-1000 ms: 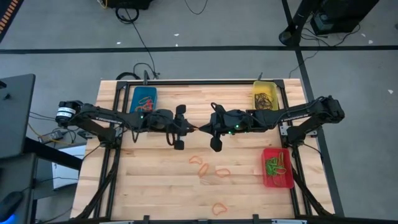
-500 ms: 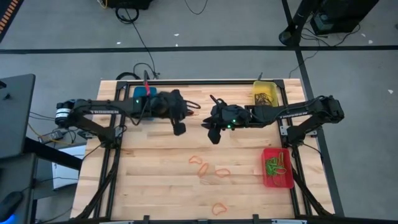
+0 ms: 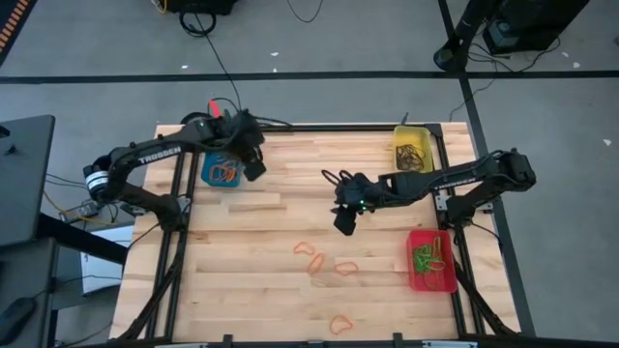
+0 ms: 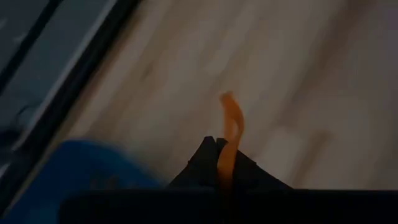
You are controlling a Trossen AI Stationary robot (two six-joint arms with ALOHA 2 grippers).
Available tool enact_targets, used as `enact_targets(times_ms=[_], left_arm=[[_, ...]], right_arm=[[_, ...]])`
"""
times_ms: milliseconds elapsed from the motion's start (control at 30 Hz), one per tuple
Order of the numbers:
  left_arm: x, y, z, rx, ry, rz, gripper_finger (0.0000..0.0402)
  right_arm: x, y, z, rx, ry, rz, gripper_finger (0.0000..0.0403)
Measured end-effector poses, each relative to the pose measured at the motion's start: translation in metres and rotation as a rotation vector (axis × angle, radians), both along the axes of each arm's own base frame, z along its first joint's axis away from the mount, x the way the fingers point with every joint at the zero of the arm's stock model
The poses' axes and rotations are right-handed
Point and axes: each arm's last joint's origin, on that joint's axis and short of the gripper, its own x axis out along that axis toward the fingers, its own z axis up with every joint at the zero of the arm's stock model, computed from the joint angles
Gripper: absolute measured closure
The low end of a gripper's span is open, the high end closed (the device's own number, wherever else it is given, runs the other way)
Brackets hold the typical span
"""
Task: Sort rubber bands into baskets
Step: Put the orange rubber band into the blue bin
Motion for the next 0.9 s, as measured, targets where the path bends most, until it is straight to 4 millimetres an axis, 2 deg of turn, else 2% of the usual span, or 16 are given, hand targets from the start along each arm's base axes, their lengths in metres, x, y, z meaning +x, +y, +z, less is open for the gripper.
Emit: enact_targets(times_ms=[167,333,467,567,633,733,900], left_arm=[[-0.03,0.022,-0.019,-0.02,0.156,0.16,0.0401],[-0.054,0.03,-0.046,-0.113,0.257,0.251,0.0401],[-0.067,0.031,-0.067,-0.163,0.299,0.333,0.0389],[-0.071,0.029,-0.076,-0.19,0.307,0.384,0.0353],[-0.072,0.029,-0.079,-0.193,0.307,0.399,0.032],[-0.073,0.029,-0.08,-0.185,0.314,0.423,0.0268],[-0.075,0.027,-0.079,-0.21,0.33,0.444,0.0201]], right_arm=[[-0.014,0.005,-0.044,0.102,0.069,0.033,0.0249],[-0.029,0.021,-0.068,0.093,0.117,0.094,0.0249],[-0.038,0.036,-0.08,0.021,0.142,0.235,0.0249],[-0.042,0.045,-0.085,-0.016,0.14,0.31,0.0248],[-0.043,0.048,-0.085,-0.008,0.136,0.26,0.0247],[-0.04,0.046,-0.084,0.03,0.103,0.197,0.0243],[-0.035,0.048,-0.08,0.015,0.038,0.258,0.0231]])
